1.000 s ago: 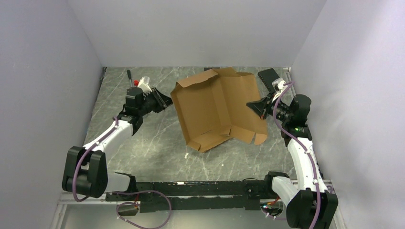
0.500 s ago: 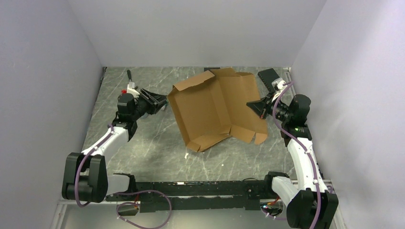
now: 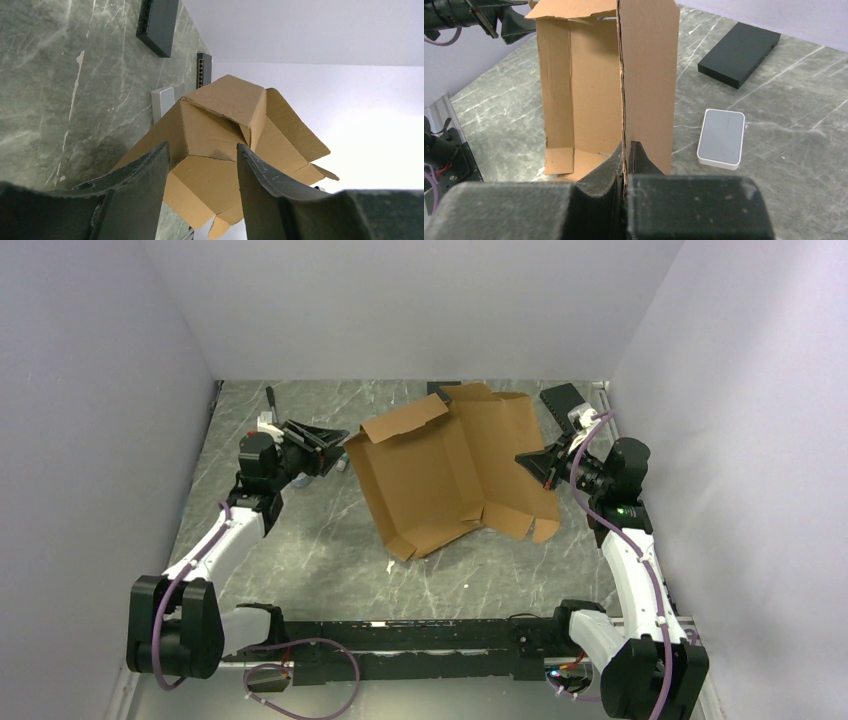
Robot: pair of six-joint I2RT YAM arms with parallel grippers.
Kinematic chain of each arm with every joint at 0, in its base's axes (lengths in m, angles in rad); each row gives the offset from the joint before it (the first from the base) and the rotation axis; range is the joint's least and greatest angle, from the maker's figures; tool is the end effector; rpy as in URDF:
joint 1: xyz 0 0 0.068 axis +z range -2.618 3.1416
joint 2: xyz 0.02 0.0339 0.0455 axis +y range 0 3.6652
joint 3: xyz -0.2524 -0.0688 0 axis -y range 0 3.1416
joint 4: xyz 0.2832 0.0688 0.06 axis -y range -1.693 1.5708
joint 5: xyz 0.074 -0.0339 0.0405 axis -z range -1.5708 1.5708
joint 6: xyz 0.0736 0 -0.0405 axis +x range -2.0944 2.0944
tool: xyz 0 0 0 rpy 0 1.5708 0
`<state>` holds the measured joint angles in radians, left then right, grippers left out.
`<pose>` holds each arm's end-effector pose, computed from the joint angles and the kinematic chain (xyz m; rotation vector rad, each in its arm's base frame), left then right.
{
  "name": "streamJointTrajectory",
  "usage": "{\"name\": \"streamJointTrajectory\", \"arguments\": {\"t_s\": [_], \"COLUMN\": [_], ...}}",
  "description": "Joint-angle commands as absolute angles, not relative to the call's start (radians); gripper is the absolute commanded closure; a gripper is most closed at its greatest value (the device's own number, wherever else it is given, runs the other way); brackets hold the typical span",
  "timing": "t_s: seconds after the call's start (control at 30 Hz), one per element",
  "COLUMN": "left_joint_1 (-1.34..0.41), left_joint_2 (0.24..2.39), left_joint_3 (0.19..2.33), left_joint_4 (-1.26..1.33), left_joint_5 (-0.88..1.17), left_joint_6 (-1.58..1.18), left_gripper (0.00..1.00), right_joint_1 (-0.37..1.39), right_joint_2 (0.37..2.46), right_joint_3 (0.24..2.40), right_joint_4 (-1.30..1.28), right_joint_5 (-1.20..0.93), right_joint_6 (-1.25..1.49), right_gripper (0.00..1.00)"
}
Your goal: Fold the paper box
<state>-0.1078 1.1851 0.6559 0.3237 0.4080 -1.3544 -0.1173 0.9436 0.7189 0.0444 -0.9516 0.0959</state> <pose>0.3333 -0.0654 0.2273 -0.8780 1.7870 -1.3683 0.2813 0.0272 0.2923 -0.5137 1.6642 0.8102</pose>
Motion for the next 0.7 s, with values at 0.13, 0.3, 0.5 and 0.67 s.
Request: {"name": "streamJointTrajectory", "arguments": {"t_s": [0.13, 0.3, 0.5, 0.67], "left_joint_1": [-0.104, -0.107, -0.147, -0.193], "left_joint_2": [1.201, 1.205, 1.217, 1.23], "left_joint_3": [0.744, 0.75, 0.811, 0.862], "left_joint_4": [0.189, 0.192, 0.093, 0.007], "left_joint_5": [0.419, 0.437, 0.411, 0.346], "left_joint_6": [-1.322, -1.309, -1.265, -1.224], "left_gripper": [0.43, 0.44, 0.44, 0.47], "right_joint_1": [-0.112, -0.11, -0.11, -0.11], "right_joint_2": [0.941, 0.942, 0.945, 0.945], "right_joint_3": [0.736, 0.735, 0.734, 0.733], "right_joint_4": [0.067, 0.068, 0.069, 0.071], "right_joint_5": [-0.963, -0.963, -0.962, -0.962], "right_joint_6": [0.08, 0.08, 0.08, 0.08], "right_gripper": [1.0, 1.0, 1.0, 1.0]}}
